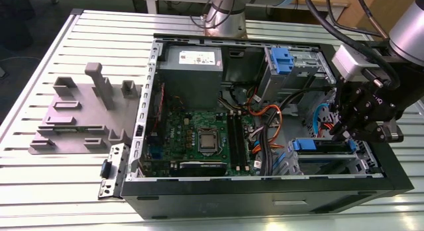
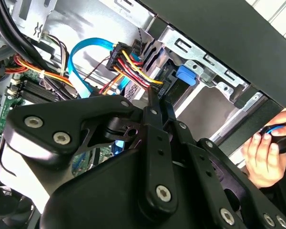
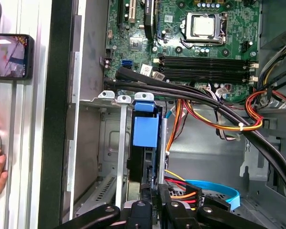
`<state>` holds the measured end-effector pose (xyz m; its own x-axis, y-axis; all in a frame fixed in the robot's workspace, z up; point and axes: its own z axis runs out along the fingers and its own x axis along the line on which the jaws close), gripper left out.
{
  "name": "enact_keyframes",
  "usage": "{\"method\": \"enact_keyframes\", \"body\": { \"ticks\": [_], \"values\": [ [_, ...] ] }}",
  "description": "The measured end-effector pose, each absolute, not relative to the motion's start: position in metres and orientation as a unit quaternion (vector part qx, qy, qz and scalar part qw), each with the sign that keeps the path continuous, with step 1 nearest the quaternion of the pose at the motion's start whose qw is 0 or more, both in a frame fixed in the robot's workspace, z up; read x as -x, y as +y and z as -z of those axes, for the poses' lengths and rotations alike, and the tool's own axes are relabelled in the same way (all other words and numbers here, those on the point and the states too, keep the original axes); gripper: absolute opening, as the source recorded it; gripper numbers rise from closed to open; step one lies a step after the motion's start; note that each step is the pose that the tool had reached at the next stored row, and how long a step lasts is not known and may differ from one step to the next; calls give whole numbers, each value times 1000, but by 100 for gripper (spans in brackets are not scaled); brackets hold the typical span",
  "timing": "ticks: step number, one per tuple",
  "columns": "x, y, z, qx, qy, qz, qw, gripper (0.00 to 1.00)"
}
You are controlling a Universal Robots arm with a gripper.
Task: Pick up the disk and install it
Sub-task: 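Insert the first disk wire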
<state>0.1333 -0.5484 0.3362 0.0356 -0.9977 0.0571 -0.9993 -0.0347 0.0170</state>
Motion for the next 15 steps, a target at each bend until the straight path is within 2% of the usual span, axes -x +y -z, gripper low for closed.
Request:
{"method": "enact_keyframes", "body": {
  "ticks": [15],
  "values": [
    [-129,-554,-332,-714,-699,-12,19,18]
  ]
}}
